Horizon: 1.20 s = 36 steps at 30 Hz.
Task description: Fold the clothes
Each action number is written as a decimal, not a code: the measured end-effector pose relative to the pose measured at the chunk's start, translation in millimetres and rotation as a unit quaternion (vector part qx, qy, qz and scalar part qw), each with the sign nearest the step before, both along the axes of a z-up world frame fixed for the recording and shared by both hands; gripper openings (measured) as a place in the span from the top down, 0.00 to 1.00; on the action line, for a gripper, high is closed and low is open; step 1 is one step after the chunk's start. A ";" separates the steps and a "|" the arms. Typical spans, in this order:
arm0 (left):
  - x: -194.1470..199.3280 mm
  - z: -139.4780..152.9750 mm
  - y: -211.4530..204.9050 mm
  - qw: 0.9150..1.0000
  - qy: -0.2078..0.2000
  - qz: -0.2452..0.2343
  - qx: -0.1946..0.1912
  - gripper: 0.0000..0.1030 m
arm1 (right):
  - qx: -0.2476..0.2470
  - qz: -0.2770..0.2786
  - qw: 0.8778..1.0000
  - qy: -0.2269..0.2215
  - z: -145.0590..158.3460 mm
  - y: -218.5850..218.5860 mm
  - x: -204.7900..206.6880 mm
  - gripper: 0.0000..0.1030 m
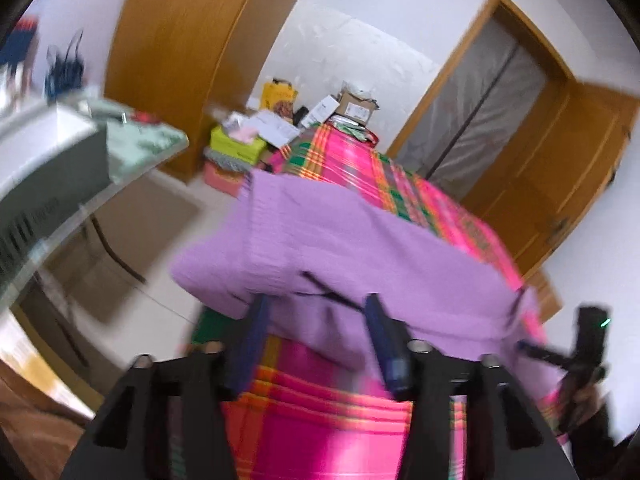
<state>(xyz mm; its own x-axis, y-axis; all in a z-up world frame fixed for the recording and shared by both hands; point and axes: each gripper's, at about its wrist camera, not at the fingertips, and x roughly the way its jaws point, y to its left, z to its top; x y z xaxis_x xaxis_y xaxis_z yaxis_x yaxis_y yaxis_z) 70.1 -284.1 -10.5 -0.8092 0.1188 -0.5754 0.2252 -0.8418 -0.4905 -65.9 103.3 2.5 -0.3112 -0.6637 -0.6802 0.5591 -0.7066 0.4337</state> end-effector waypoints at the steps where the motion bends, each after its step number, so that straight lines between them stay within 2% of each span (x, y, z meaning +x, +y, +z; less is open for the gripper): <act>1: -3.2 -1.2 2.7 1.000 0.002 0.000 0.024 0.44 | -0.025 -0.020 0.999 -0.021 -2.5 6.1 -3.3 0.66; 5: -21.2 -2.7 14.5 0.998 -0.002 0.011 0.055 0.36 | -0.108 -0.096 0.984 -0.108 -16.7 26.9 -21.8 0.64; 8: -34.9 -7.7 14.7 0.996 -0.023 0.032 0.076 0.36 | -0.124 -0.135 0.970 -0.160 -27.9 33.6 -33.6 0.60; 10: -40.1 -12.0 13.3 0.994 -0.037 0.047 0.090 0.36 | -0.134 -0.145 0.964 -0.177 -31.2 34.5 -39.0 0.60; 12: -43.4 -16.6 8.7 0.991 -0.045 0.062 0.111 0.36 | -0.140 -0.156 0.961 -0.182 -31.0 34.8 -44.2 0.60; 18: -44.9 -21.0 -5.4 0.986 -0.053 0.086 0.133 0.36 | -0.131 -0.187 0.955 -0.191 -30.1 34.4 -54.9 0.60; 19: -45.0 -20.9 -6.8 0.985 -0.054 0.088 0.135 0.36 | -0.129 -0.190 0.954 -0.193 -30.7 34.3 -56.0 0.61; 23: -44.5 -20.1 -13.4 0.984 -0.055 0.096 0.142 0.36 | -0.122 -0.200 0.953 -0.192 -32.5 36.4 -56.0 0.80; 30: -49.4 -21.8 -18.9 0.978 -0.071 0.114 0.160 0.36 | -0.121 -0.213 0.946 -0.213 -40.5 37.4 -59.7 0.81; 32: -52.8 -20.5 -17.7 0.979 -0.081 0.120 0.146 0.40 | -0.121 -0.217 0.944 -0.216 -40.5 37.2 -61.5 0.81; 33: -54.2 -19.5 -16.3 0.980 -0.085 0.121 0.134 0.49 | -0.119 -0.217 0.945 -0.214 -40.5 36.5 -62.1 0.81; 34: -55.5 -18.5 -14.9 0.981 -0.088 0.122 0.122 0.69 | -0.116 -0.218 0.946 -0.209 -40.1 35.4 -62.5 0.81; 36: -58.2 -18.3 -13.7 0.982 -0.092 0.118 0.112 0.85 | -0.106 -0.217 0.951 -0.192 -37.0 32.4 -62.7 0.91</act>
